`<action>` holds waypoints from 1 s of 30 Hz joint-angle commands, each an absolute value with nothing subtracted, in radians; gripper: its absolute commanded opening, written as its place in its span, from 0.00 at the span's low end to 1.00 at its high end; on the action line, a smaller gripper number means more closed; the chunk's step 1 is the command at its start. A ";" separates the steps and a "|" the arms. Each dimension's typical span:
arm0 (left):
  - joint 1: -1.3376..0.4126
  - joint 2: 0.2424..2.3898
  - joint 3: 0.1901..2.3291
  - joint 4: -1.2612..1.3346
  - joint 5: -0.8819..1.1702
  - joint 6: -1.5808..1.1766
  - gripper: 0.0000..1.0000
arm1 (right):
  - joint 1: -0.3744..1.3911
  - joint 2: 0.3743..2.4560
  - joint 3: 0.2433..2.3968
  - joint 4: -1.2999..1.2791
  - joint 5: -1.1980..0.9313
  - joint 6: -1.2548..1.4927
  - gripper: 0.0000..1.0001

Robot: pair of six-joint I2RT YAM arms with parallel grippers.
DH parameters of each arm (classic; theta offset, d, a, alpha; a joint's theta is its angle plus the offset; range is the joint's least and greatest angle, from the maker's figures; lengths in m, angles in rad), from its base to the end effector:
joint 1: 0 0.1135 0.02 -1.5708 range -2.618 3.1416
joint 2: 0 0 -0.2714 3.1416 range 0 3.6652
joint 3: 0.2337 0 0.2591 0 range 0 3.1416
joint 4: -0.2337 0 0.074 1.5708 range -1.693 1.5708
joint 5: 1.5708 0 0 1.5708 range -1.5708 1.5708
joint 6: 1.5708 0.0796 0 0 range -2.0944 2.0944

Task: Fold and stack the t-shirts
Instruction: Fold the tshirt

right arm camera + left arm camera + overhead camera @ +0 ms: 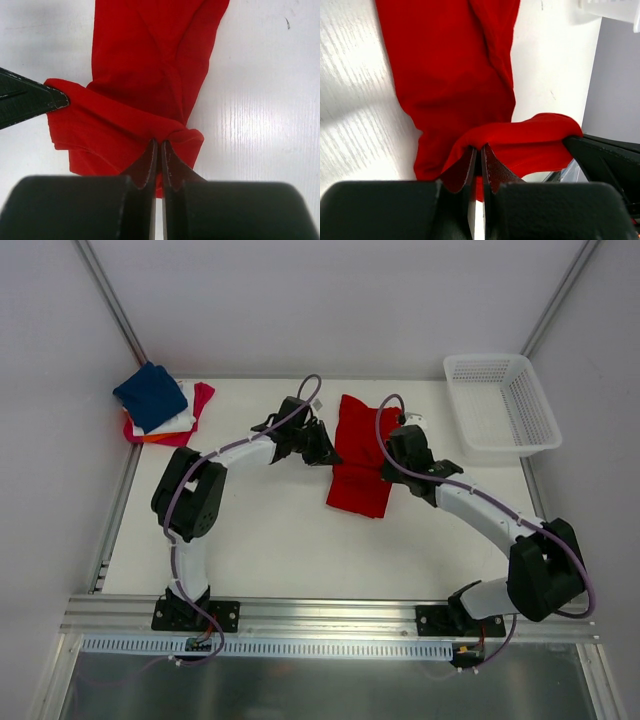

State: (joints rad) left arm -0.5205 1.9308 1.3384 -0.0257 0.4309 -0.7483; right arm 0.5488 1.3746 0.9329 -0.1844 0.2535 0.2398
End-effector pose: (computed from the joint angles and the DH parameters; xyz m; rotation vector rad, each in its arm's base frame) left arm 0.3977 -0.2663 0.1918 -0.0035 2.3809 -1.1406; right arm 0.3031 0.1619 0.2377 -0.1947 2.1703 0.1710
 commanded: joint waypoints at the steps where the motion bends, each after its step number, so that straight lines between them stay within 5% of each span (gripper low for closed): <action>1: -0.469 1.971 1.399 -0.067 0.405 -0.696 0.00 | 0.505 1.425 0.994 -0.195 0.264 0.173 0.00; 30: -0.393 2.236 1.638 -0.117 0.512 -0.687 0.00 | 0.397 1.735 1.143 -0.138 0.170 0.156 0.00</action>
State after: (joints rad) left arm -0.4366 2.2242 1.5982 -0.0914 0.5468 -0.7238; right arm 0.4259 1.7218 1.1053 -0.1089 0.1314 0.1902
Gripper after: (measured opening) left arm 0.020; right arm 0.026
